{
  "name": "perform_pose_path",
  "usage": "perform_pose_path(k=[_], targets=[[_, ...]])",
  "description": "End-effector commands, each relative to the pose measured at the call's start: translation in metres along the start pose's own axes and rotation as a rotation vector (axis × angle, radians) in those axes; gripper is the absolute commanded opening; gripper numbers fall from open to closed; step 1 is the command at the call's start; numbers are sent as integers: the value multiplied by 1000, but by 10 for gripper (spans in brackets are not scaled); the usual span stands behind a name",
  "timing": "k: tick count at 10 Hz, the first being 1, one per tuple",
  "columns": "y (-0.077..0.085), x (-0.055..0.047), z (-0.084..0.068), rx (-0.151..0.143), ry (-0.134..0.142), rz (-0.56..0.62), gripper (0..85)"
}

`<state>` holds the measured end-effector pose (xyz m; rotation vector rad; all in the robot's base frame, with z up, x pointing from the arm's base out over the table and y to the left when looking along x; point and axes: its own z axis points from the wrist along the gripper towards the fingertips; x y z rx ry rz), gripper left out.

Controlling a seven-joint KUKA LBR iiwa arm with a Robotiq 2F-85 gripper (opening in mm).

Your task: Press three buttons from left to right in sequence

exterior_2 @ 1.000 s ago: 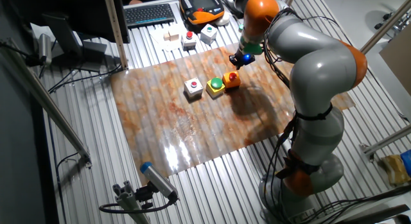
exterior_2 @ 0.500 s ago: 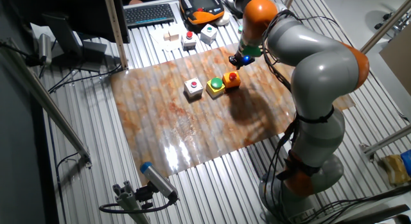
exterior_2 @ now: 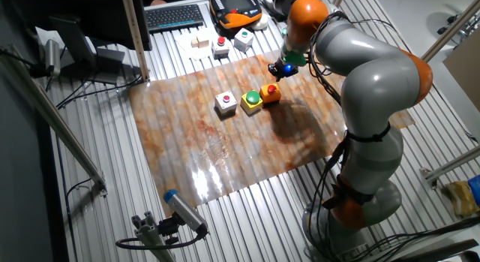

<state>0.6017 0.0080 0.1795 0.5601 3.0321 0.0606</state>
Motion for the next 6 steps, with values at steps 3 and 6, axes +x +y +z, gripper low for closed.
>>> perform_pose_path(k=[3, 6], targets=[[6, 0, -1, -29, 5, -17, 0], [45, -2, 20, -47, 28, 31, 0]])
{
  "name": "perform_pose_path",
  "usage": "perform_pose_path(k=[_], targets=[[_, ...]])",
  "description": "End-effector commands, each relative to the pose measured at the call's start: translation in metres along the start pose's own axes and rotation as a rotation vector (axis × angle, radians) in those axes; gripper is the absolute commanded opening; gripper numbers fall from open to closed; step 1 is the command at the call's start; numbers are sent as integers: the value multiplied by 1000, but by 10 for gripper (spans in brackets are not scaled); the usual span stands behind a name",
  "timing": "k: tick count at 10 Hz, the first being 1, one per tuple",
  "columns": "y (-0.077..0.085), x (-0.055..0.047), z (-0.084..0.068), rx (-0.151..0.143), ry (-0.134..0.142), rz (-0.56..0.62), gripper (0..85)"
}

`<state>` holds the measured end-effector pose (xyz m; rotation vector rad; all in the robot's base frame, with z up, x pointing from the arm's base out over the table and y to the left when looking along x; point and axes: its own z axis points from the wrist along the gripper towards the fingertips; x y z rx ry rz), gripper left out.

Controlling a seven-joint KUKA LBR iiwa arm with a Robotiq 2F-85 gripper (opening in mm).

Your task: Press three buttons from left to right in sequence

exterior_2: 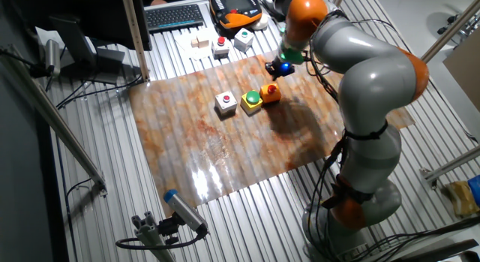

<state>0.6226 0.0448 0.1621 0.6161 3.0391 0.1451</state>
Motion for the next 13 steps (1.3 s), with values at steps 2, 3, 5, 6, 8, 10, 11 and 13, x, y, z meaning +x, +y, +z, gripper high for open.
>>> perform_pose_path(k=[2, 3, 5, 6, 8, 10, 11, 13], targets=[[23, 4, 26, -24, 4, 32, 0], [29, 9, 31, -30, 6, 40, 0], [40, 22, 39, -44, 10, 71, 0], [43, 28, 40, -44, 9, 77, 0], [46, 32, 43, -25, 7, 72, 0], [47, 33, 47, 13, -2, 51, 0], [48, 34, 48, 11, 6, 50, 0], [51, 42, 52, 59, 6, 25, 0]])
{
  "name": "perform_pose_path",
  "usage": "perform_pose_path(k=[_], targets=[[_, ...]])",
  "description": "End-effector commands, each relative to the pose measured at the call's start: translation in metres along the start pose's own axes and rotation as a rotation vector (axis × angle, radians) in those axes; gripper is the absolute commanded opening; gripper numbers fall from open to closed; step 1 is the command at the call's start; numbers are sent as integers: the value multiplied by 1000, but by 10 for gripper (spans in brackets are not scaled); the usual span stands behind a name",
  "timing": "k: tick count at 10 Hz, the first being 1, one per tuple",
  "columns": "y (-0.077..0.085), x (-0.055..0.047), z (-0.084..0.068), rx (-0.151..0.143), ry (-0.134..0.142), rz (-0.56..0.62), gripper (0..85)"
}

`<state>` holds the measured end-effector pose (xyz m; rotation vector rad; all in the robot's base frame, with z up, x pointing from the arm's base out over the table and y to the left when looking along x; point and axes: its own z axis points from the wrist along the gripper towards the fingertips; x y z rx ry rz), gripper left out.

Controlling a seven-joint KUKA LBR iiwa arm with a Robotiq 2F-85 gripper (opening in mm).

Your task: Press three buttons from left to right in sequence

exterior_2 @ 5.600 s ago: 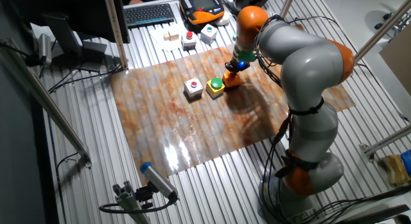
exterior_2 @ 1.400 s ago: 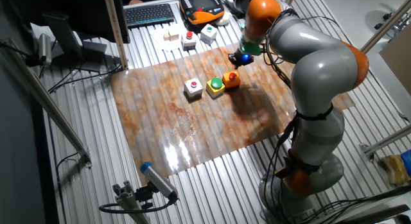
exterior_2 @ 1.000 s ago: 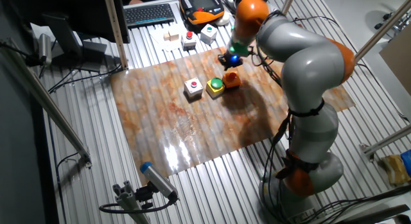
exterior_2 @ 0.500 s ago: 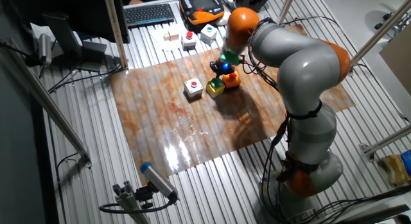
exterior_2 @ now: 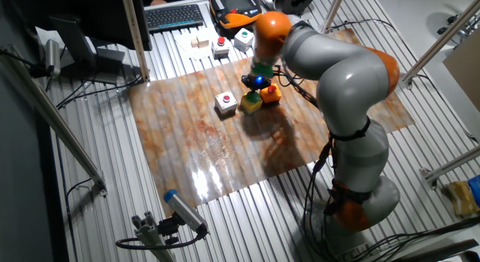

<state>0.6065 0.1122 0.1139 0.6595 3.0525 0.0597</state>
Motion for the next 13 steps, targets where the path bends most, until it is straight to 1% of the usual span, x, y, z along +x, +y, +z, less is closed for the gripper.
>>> perform_pose_path(k=[1, 2, 3, 5, 7, 8, 9, 10, 11, 12, 13], targets=[[1, 3, 0, -1, 0, 3, 0], [1, 4, 1, 7, -2, -3, 0], [-1, 3, 2, 16, -3, -12, 0], [-8, 1, 10, 16, -7, -25, 0], [-11, 2, 19, 8, -15, -27, 0], [-10, 2, 16, -13, -6, -11, 0], [-8, 1, 7, -50, 12, 12, 0], [-8, 0, -4, -56, 22, 14, 0], [-9, -2, -14, -59, 23, 14, 0], [-14, -3, -23, -76, 26, 14, 0], [-17, -5, -27, -76, 21, 11, 0]])
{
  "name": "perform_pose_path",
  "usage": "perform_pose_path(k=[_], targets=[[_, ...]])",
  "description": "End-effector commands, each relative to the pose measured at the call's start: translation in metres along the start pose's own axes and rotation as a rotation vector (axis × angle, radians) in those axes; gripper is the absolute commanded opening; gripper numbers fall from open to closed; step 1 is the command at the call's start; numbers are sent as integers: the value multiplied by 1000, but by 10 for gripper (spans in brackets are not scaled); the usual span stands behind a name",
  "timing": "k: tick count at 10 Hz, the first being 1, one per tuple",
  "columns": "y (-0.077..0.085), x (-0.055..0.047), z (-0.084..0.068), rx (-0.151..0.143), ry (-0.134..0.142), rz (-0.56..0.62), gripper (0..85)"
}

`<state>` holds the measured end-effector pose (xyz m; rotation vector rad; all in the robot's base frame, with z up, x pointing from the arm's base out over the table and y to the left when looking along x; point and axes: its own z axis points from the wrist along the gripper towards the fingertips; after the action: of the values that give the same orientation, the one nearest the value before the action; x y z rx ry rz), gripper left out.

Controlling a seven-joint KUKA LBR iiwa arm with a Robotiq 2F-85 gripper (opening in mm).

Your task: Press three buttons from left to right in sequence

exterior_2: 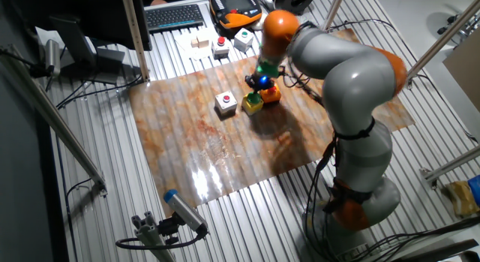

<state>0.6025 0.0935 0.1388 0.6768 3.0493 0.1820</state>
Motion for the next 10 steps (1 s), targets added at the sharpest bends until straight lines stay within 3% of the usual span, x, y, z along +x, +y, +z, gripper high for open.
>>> perform_pose_path(k=[1, 5, 8, 9, 10], targets=[[-1, -1, -3, 2, -8, 0, 0], [-1, -1, -3, 38, -47, -39, 0], [-1, -1, -3, 19, -44, -89, 0], [-1, -1, -3, 37, -73, -114, 0], [-1, -1, -3, 88, -126, -140, 0]])
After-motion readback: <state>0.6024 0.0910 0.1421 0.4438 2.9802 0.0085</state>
